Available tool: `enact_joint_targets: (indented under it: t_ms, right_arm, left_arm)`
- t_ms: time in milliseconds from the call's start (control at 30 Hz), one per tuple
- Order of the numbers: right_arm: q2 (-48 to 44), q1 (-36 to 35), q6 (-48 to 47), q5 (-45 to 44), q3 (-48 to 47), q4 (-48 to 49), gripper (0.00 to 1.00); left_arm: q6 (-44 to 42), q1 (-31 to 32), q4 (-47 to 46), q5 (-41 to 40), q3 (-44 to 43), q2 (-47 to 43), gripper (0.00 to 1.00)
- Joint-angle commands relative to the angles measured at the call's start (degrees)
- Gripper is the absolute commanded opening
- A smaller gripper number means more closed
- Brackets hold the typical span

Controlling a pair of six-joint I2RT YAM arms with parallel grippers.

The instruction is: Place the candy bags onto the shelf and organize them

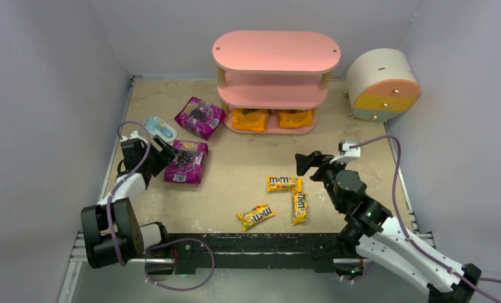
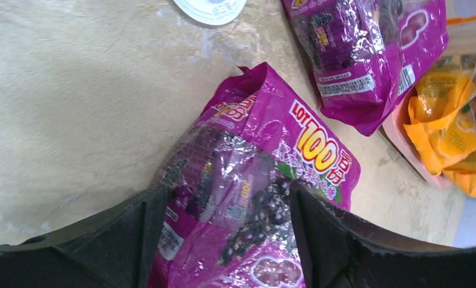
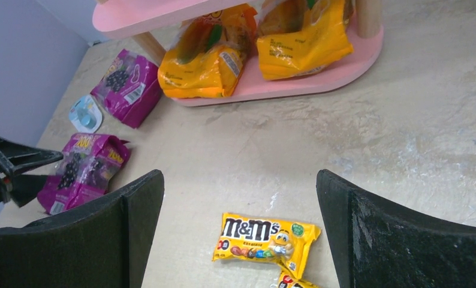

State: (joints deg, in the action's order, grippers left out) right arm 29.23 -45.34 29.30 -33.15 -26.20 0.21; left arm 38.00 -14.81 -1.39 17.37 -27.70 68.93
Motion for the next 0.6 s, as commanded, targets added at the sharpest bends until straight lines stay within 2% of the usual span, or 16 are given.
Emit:
enact_joint_targets:
  t_ms: [0, 100, 200, 567]
  right_arm:
    - [0.7, -0.1, 0.4, 3.2, -1.4, 3.3, 0.98]
    - [0.7, -0.1, 0.7, 4.5, -1.5, 4.0, 0.98]
    - [0.8, -0.1, -0.4, 5.3, -1.9, 4.5, 0.98]
    - [1.3, -0.1, -3.8, 9.8, -1.5, 7.5, 0.98]
  left_arm:
    - [-4.0, -0.3, -7.1, 9.2, 0.1, 4.9, 0.73]
    - [-5.2, -0.2, -5.7, 10.0, -1.5, 7.9, 0.6]
    - [-5.7, -0.2, -7.0, 10.3, -0.8, 8.0, 0.55]
    - [-6.4, 2.0, -9.1, 12.7, 1.2, 10.9, 0.59]
